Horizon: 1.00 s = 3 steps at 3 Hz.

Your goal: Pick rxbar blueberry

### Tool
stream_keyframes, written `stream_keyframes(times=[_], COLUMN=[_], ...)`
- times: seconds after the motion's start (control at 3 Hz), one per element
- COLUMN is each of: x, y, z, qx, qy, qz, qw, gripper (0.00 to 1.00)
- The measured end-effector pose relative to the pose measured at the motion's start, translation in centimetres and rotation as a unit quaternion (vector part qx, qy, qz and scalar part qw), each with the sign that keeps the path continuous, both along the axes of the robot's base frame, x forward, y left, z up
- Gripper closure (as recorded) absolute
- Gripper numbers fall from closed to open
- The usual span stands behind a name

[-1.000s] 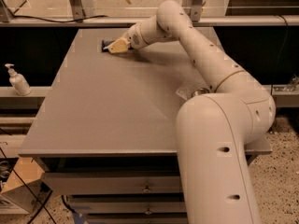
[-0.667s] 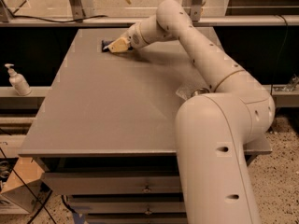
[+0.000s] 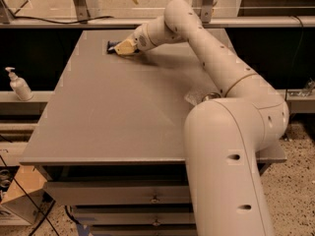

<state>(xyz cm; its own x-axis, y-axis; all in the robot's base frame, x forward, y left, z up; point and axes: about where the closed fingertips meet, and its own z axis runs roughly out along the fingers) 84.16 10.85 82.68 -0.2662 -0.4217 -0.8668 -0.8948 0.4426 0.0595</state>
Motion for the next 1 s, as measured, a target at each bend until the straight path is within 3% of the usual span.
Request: stream_keyframes(times=[0.33,1.0], x=[-0.5,-2.0], y=[-0.6,-3.3], z=[4.4,16.9], qx=[0.031,0.082], qy=[-0.044,-0.168], qz=[0.014,0.044], qw=[0.9984,0.9814], gripper=[1.0,1.0])
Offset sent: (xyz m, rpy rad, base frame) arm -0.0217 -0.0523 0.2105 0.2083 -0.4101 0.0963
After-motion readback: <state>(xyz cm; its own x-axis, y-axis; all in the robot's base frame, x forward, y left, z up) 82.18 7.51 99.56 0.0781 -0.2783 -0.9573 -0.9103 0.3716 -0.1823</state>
